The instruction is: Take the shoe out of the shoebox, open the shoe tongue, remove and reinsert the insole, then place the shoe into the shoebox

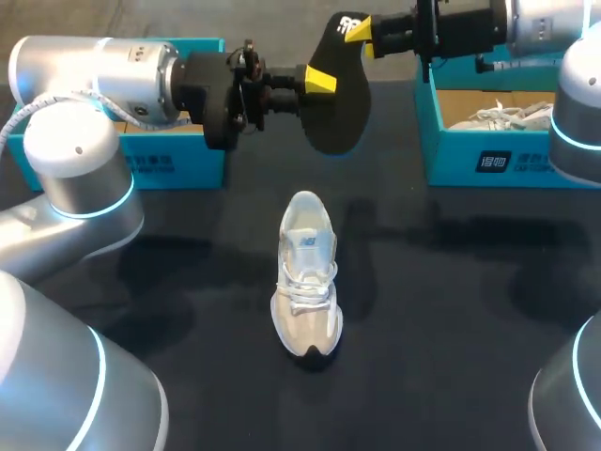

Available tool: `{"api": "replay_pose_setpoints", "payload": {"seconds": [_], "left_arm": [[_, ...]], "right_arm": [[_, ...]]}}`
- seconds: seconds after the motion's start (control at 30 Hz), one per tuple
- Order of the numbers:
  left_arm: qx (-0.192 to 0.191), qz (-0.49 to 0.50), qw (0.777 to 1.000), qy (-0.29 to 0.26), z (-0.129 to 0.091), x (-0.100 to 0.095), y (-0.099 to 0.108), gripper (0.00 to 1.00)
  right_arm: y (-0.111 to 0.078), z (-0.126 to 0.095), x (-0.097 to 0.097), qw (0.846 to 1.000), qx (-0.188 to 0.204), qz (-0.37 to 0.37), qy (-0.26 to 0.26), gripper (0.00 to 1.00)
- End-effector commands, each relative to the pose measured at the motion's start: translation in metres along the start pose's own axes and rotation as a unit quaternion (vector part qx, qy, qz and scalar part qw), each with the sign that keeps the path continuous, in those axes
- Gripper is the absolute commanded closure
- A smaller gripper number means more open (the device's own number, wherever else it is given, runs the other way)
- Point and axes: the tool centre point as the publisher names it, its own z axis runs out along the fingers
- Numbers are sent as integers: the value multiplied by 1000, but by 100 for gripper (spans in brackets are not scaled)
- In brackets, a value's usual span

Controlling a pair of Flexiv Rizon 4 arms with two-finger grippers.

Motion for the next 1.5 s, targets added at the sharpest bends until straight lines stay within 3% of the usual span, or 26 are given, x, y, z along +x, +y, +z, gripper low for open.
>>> {"api": "replay_pose_setpoints", "payload": {"seconds": [0.03,0.23,0.27,0.3,0.33,0.77,1.5], "left_arm": [[1,-1,1000,-1,5,4,3,100],[1,-5,1000,0,6,7,5,100],[1,-4,1000,0,5,7,5,100],[1,-4,1000,-1,5,7,5,100],[1,-4,1000,-1,5,7,5,100],[0,-4,1000,-4,-5,0,3,100],[-16,-17,1000,-7,-22,-3,5,100]], "right_arm": [[-2,3,0,1000,-4,1,3,100],[-3,5,-1,1000,-13,-4,10,100],[-3,5,0,1000,-14,-5,10,84],[-4,5,0,1000,-15,-5,10,55],[-4,4,0,1000,-17,-8,10,0],[-15,-19,-4,998,-32,-42,24,0],[-67,-82,-26,991,-36,-122,47,0]]}}
